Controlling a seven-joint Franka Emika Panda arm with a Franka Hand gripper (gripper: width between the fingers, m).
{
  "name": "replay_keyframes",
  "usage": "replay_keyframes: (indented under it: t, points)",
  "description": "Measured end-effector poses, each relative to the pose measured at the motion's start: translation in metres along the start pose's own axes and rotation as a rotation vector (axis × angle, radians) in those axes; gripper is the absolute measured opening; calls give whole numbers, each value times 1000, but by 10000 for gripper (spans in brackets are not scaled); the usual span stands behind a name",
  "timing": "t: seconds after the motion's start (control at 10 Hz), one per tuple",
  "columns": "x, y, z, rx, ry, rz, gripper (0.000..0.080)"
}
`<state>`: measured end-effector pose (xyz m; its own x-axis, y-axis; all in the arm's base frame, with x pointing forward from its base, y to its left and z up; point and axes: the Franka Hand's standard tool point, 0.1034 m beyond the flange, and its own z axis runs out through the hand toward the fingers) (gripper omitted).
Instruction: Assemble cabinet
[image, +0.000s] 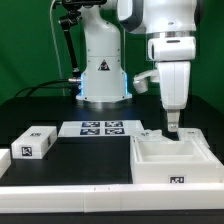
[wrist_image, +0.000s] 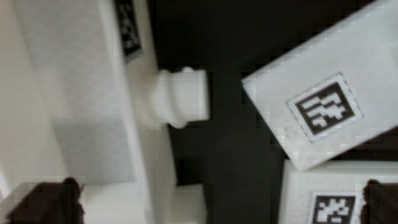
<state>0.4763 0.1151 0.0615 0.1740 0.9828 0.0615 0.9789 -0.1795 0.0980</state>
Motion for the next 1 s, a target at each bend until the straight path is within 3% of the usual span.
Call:
replay_keyframes:
  t: [0.4, 0.5, 0.8, 1.0]
  points:
    - [41, -51, 10, 6, 47, 53, 796]
    - [47, -54, 10, 7, 49, 61, 796]
    - [44, -53, 11, 9, 46, 68, 796]
    - [44, -66, 22, 5, 74, 67, 796]
